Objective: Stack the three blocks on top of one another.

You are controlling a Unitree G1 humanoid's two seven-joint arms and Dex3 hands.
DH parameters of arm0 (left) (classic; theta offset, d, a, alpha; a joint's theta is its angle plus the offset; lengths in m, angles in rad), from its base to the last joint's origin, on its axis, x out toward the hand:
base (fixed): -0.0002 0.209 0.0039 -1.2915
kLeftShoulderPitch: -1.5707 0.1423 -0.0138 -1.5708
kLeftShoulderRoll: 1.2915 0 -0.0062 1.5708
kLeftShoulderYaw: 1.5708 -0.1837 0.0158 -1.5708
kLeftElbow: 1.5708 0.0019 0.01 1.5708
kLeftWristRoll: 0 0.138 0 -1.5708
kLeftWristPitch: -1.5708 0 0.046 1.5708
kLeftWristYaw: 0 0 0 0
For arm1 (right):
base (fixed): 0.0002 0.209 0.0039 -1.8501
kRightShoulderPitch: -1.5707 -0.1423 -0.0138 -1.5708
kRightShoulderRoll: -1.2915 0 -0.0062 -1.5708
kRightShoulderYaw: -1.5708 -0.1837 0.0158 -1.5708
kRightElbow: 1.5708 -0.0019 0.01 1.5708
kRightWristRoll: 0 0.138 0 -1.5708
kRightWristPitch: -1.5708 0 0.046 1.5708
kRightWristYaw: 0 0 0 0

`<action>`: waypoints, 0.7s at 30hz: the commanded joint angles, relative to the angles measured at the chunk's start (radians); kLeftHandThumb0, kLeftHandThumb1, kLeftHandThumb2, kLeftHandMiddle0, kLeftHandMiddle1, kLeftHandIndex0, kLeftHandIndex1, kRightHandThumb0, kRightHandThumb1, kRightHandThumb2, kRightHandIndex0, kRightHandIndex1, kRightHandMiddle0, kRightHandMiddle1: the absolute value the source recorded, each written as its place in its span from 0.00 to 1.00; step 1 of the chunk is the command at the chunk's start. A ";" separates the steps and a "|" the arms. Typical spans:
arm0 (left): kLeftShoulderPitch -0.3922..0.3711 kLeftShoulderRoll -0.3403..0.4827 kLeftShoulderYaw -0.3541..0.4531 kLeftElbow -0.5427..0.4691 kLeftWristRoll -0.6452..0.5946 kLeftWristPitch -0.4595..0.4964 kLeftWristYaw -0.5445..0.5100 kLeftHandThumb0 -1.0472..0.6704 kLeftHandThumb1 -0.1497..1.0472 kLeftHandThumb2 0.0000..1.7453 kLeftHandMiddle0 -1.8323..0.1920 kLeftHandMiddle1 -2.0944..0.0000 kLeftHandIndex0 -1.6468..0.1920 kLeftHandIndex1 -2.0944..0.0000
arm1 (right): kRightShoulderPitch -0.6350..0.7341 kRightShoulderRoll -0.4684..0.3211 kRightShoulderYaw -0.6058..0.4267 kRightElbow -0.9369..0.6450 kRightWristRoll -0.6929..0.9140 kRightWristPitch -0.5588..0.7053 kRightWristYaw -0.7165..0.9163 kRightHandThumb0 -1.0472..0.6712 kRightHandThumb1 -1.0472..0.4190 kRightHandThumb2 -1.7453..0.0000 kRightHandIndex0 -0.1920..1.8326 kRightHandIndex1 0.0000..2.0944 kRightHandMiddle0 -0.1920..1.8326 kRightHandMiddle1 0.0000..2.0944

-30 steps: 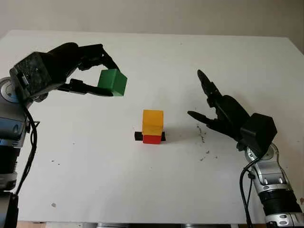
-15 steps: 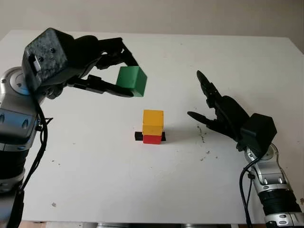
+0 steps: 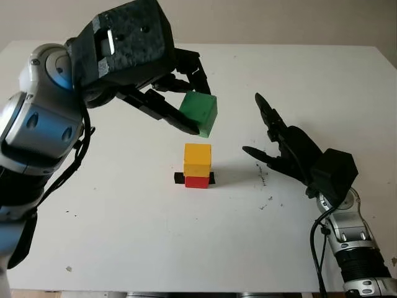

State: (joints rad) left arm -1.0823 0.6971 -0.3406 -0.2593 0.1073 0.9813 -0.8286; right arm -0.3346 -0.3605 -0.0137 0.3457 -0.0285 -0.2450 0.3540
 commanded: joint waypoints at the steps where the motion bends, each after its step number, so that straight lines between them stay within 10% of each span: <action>1: -0.031 -0.007 -0.008 0.000 -0.011 0.026 -0.010 0.38 0.97 0.03 0.72 0.96 0.76 0.21 | 0.004 0.008 0.001 -0.028 -0.001 0.005 -0.011 0.20 0.00 0.92 0.00 0.01 0.03 0.03; 21: 0.078 -0.059 0.035 -0.148 -0.129 0.360 0.169 0.42 0.98 0.04 0.77 0.97 0.73 0.22 | -0.011 0.028 0.010 -0.005 0.003 -0.005 -0.025 0.20 0.00 0.93 0.00 0.02 0.04 0.03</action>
State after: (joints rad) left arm -0.9994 0.6281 -0.3148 -0.3850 -0.0162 1.3281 -0.6704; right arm -0.3347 -0.3357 -0.0042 0.3420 -0.0297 -0.2448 0.3296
